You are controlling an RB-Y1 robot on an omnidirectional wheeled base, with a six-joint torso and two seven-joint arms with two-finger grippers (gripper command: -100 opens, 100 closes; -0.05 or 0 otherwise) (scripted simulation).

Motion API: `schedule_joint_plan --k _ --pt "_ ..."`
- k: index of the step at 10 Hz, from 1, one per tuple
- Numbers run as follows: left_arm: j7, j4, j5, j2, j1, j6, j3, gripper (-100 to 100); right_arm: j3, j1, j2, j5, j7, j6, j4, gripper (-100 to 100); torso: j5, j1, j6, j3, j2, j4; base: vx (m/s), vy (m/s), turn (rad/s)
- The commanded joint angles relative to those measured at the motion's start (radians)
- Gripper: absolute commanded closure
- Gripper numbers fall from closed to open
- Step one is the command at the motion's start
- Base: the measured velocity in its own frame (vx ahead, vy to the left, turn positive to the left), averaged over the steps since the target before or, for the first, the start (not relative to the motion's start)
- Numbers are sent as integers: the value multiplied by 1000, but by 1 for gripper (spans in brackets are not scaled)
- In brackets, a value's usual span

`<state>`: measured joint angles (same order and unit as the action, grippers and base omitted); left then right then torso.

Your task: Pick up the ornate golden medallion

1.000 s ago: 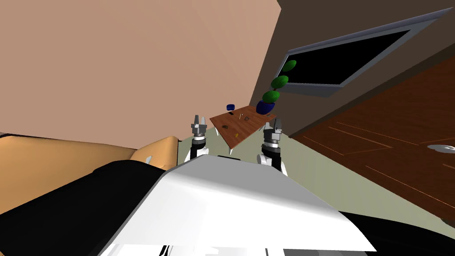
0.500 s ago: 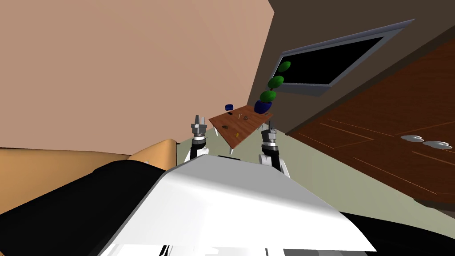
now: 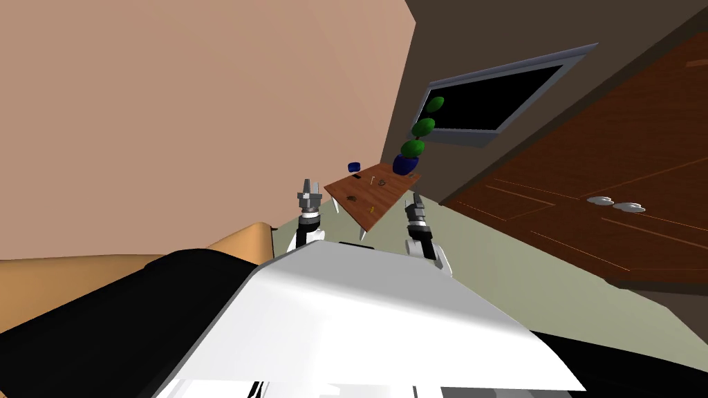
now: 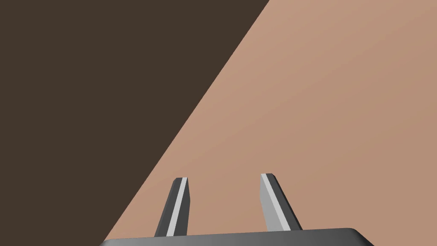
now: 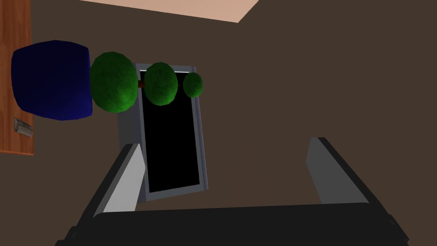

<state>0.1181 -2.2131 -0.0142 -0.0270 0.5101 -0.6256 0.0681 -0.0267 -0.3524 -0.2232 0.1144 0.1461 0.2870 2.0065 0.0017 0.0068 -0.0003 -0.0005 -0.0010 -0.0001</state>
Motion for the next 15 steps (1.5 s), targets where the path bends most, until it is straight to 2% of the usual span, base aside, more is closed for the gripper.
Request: schedule_joint_plan --k 1,2,3,4,5,6,7,8,9,10,11,12,13,14,15 --pt "0 0 0 0 0 0 0 0 -18 24 -24 4 46 -50 -44 -100 0 0 0 0 0 0 5 136 -156" --pt "0 0 0 0 0 0 0 0 -18 24 -24 4 46 -55 -44 -100 0 2 0 0 0 0 10 126 -72" --pt "0 0 0 0 0 0 0 0 -37 43 -43 5 84 -91 -92 -100 0 1 0 -1 -1 0 16 113 -138" --pt "0 0 0 0 0 0 0 0 -37 43 -43 5 87 -94 -92 -100 0 0 0 -1 -1 0 5 105 -72" --pt "0 0 0 0 0 0 0 0 -57 63 -60 4 129 -134 -136 -100 0 0 0 -1 -1 0 -1 134 -122" --pt "0 0 0 0 0 0 0 0 -57 63 -60 4 129 -134 -142 -100 0 1 0 0 -1 0 14 131 -77" --pt "0 0 0 0 0 0 0 0 -78 84 -76 0 171 -175 -177 -100 0 2 0 -1 -1 0 45 125 -158" --pt "0 0 0 0 0 0 0 0 -78 84 -76 0 172 -175 -189 -100 0 1 0 -2 -3 -1 17 122 -55" --pt "0 0 0 0 0 0 0 0 -99 106 -91 -6 216 -218 -222 -100 0 1 0 -1 -2 -1 -8 153 -124" --pt "0 0 0 0 0 0 0 0 -99 106 -91 -6 216 -218 -245 -100 0 2 0 -1 -1 0 -1 130 -71" --pt "0 0 0 0 0 0 0 0 -122 128 -105 -14 260 -261 -289 -100 0 1 0 -1 -1 0 13 149 -91" --pt "0 0 0 0 0 0 0 0 -122 128 -105 -14 261 -261 -297 -100 0 2 0 -1 -1 0 21 124 -77" --pt "0 0 0 0 0 0 0 0 -145 150 -117 -25 303 -303 -335 -100 0 1 0 -1 -2 0 29 123 -104" --pt "0 0 0 0 0 0 0 0 -145 150 -117 -25 305 -305 -349 -100 0 1 0 -2 -3 -1 28 110 -71" --pt "0 0 0 0 0 0 0 0 -170 172 -129 -39 345 -343 -394 -100 0 0 0 -2 -3 -1 30 159 -99"
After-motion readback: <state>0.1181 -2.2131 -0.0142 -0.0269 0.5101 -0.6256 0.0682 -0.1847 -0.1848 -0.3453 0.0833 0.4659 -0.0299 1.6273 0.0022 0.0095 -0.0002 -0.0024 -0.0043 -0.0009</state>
